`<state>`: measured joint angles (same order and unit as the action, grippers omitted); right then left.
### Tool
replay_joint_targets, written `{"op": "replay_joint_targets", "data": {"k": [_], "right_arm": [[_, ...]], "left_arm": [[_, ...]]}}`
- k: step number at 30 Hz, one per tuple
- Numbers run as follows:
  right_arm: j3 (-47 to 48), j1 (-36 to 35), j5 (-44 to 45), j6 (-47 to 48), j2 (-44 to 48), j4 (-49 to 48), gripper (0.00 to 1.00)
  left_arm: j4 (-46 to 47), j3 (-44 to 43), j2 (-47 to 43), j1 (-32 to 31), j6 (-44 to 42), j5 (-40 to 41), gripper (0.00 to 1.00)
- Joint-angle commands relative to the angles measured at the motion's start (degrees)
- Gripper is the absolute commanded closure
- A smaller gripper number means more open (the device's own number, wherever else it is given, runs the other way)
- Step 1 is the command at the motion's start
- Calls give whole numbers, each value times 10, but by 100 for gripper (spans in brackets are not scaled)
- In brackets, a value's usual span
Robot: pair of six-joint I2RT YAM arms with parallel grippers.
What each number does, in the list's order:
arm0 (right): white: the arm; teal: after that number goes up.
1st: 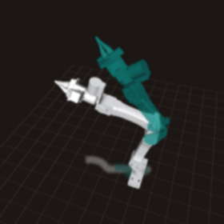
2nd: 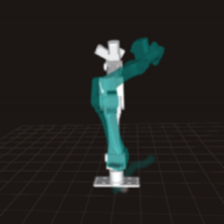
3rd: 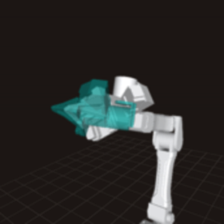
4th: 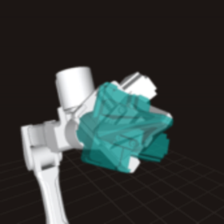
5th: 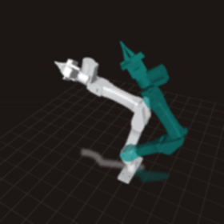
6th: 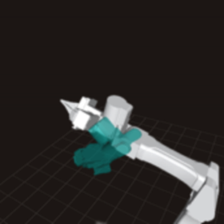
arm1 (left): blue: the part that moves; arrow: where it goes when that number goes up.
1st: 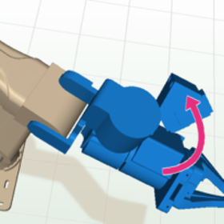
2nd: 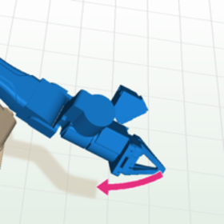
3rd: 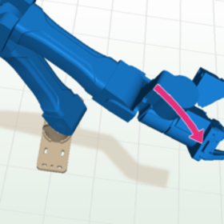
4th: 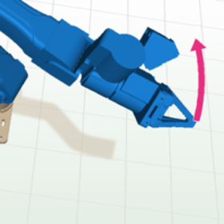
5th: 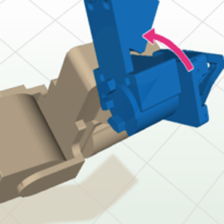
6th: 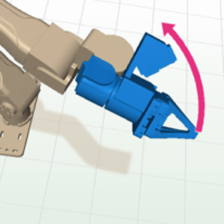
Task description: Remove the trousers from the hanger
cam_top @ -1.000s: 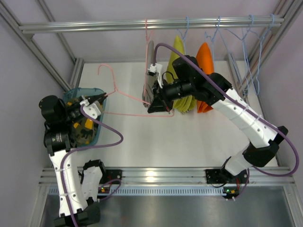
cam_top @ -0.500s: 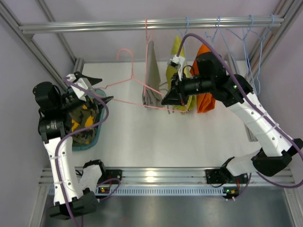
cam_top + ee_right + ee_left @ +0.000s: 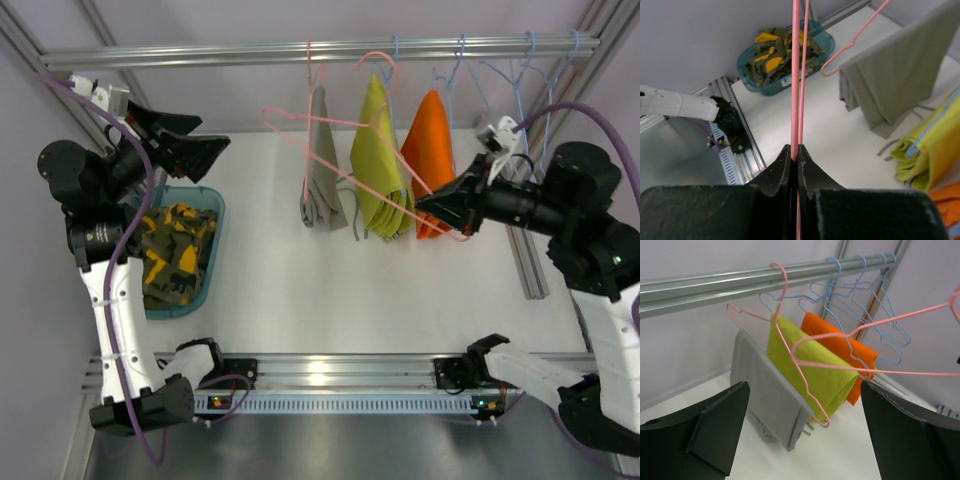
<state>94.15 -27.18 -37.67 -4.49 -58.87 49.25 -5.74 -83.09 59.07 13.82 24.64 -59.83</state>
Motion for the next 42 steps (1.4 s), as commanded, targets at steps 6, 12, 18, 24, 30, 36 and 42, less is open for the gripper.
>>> {"op": "replay_joint_targets", "data": {"k": [6,12,18,24,30,36,42], "right_arm": [[-27,185,42,15,169,3,100],[-63,315,148,3,281,44,100],[-21,359,224,39,307,128,100],[-34,364,270,69,292,198,100],[-70,387,291,50,261,185,100],[-63,387,281,31,188,97,100],[-52,387,261,28,121,37,100]], "left_arm": [[86,10,28,-36,126,88,3],[86,33,25,-107,87,134,3],[86,44,23,-127,85,149,4],[86,64,12,-135,75,163,4],[87,68,-1,-136,62,172,4],[86,78,-16,-135,51,174,4],[86,89,-29,-135,31,172,4]]}}
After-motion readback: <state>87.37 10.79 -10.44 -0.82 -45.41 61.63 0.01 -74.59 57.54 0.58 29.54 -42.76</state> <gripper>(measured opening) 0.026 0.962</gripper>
